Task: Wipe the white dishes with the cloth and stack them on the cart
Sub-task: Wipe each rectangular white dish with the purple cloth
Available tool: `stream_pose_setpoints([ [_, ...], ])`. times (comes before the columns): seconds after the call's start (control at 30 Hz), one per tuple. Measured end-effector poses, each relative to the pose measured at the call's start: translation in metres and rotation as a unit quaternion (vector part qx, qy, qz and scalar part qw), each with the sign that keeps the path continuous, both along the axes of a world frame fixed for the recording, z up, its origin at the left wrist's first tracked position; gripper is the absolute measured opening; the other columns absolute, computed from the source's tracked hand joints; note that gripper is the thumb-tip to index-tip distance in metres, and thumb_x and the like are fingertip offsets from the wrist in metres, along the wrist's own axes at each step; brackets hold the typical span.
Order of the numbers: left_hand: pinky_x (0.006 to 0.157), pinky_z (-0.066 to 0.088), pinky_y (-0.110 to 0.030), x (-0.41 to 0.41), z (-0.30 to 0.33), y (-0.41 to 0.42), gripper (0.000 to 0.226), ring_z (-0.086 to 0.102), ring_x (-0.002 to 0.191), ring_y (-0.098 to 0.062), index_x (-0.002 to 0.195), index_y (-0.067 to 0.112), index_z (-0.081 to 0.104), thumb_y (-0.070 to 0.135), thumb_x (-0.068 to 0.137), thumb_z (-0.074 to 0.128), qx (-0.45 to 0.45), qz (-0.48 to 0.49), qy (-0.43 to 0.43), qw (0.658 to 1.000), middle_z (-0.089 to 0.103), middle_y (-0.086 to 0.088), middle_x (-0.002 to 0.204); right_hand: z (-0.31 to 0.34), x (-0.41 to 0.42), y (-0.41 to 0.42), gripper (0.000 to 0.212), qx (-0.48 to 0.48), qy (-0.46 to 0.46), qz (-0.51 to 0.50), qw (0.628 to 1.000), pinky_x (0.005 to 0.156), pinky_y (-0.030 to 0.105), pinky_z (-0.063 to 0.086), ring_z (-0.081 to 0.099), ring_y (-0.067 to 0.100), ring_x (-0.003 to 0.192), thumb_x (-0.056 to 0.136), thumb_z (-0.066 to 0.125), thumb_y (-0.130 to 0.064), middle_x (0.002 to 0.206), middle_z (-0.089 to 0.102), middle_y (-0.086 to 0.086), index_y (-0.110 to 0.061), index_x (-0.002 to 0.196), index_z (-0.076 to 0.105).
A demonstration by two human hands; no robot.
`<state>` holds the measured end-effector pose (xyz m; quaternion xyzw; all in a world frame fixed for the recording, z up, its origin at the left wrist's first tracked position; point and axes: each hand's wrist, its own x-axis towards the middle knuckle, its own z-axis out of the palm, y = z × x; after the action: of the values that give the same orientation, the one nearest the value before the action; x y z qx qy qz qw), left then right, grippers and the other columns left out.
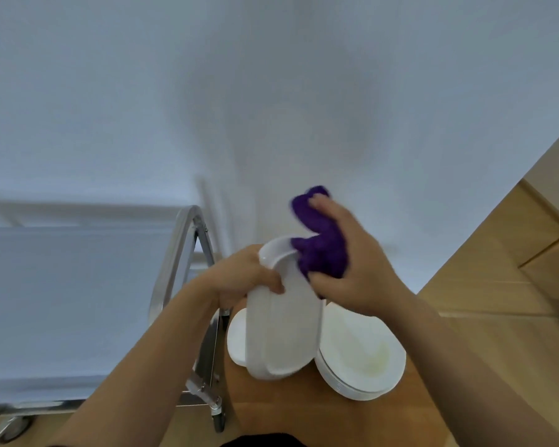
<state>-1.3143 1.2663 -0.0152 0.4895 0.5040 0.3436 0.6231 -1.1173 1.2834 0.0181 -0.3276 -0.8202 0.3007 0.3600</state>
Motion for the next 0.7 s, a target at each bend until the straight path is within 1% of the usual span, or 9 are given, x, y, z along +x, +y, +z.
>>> stream_pose_setpoints([
  [0.07, 0.06, 0.053, -0.021, 0.004, 0.007, -0.001, 0.042, 0.07, 0.071, -0.011, 0.082, 0.02, 0.069, -0.019, 0.07, 0.063, 0.005, -0.061, 0.002, 0.998, 0.072, 0.003, 0.073, 0.011, -0.013, 0.008, 0.081, 0.065, -0.143, 0.101, 0.982, 0.1, 0.024, 0.038, 0.041, 0.014, 0.128, 0.066, 0.072, -0.032, 0.137, 0.046, -0.002, -0.021, 0.138, 0.037],
  [0.1, 0.059, 0.052, -0.017, 0.004, 0.01, -0.002, 0.043, 0.069, 0.07, -0.007, 0.086, 0.021, 0.066, -0.019, 0.071, 0.064, 0.006, -0.073, 0.014, 0.997, 0.072, 0.008, 0.072, 0.014, -0.017, 0.012, 0.078, 0.067, -0.194, 0.14, 0.969, 0.096, 0.024, 0.041, 0.044, 0.014, 0.121, 0.066, 0.075, -0.032, 0.13, 0.049, -0.002, -0.022, 0.135, 0.039],
  [0.17, 0.06, 0.051, -0.014, 0.003, 0.014, -0.005, 0.045, 0.068, 0.073, 0.0, 0.09, 0.025, 0.061, -0.016, 0.071, 0.067, 0.012, -0.089, 0.057, 0.994, 0.071, 0.016, 0.074, 0.016, -0.021, 0.02, 0.076, 0.015, -0.261, 0.178, 0.949, 0.083, 0.02, 0.048, 0.051, 0.007, 0.103, 0.064, 0.078, -0.035, 0.116, 0.052, -0.011, -0.03, 0.13, 0.04],
  [0.23, 0.064, 0.052, -0.018, 0.001, 0.014, -0.009, 0.04, 0.067, 0.075, -0.005, 0.081, 0.027, 0.064, -0.012, 0.069, 0.068, 0.025, -0.104, 0.075, 0.991, 0.07, 0.013, 0.073, 0.012, -0.02, 0.028, 0.074, -0.057, -0.278, 0.177, 0.942, 0.07, 0.017, 0.051, 0.056, 0.005, 0.092, 0.063, 0.079, -0.033, 0.106, 0.055, -0.016, -0.037, 0.125, 0.039],
  [0.33, 0.066, 0.055, -0.032, 0.001, 0.017, -0.014, 0.027, 0.068, 0.077, -0.02, 0.073, 0.024, 0.071, 0.006, 0.053, 0.07, 0.03, -0.072, 0.037, 0.996, 0.07, 0.0, 0.077, 0.002, -0.011, 0.034, 0.061, -0.13, -0.213, 0.121, 0.961, 0.071, 0.022, 0.055, 0.059, 0.003, 0.088, 0.066, 0.079, -0.029, 0.1, 0.057, -0.018, -0.041, 0.114, 0.043],
  [0.4, 0.065, 0.055, -0.035, -0.002, 0.018, -0.016, 0.035, 0.068, 0.077, -0.025, 0.079, 0.017, 0.072, 0.017, 0.044, 0.07, 0.044, -0.044, 0.02, 0.998, 0.07, -0.007, 0.08, -0.005, -0.006, 0.033, 0.056, -0.17, -0.135, 0.093, 0.972, 0.078, 0.027, 0.055, 0.059, 0.001, 0.091, 0.064, 0.08, -0.027, 0.101, 0.058, -0.02, -0.043, 0.106, 0.047],
  [0.5, 0.065, 0.057, -0.04, -0.002, 0.021, -0.017, 0.043, 0.068, 0.078, -0.032, 0.084, 0.009, 0.072, 0.017, 0.042, 0.069, 0.073, 0.001, -0.023, 0.997, 0.07, -0.015, 0.083, -0.016, -0.005, 0.026, 0.053, -0.202, 0.018, 0.017, 0.979, 0.075, 0.027, 0.054, 0.061, -0.002, 0.088, 0.056, 0.078, -0.029, 0.093, 0.062, -0.022, -0.04, 0.102, 0.052],
  [0.57, 0.065, 0.057, -0.042, -0.001, 0.024, -0.017, 0.044, 0.067, 0.077, -0.035, 0.083, 0.007, 0.073, 0.015, 0.04, 0.069, 0.09, 0.031, -0.048, 0.994, 0.069, -0.017, 0.083, -0.022, -0.006, 0.02, 0.053, -0.221, 0.115, -0.024, 0.968, 0.073, 0.028, 0.054, 0.063, 0.004, 0.086, 0.055, 0.076, -0.031, 0.091, 0.064, -0.016, -0.027, 0.104, 0.056],
  [0.7, 0.06, 0.056, -0.037, 0.003, 0.022, -0.015, 0.052, 0.066, 0.074, -0.033, 0.086, 0.002, 0.069, 0.012, 0.035, 0.066, 0.105, 0.083, -0.106, 0.985, 0.067, -0.018, 0.08, -0.037, -0.009, 0.001, 0.045, -0.225, 0.199, -0.08, 0.951, 0.074, 0.024, 0.054, 0.064, 0.004, 0.085, 0.061, 0.077, -0.025, 0.09, 0.067, -0.012, -0.026, 0.102, 0.056],
])
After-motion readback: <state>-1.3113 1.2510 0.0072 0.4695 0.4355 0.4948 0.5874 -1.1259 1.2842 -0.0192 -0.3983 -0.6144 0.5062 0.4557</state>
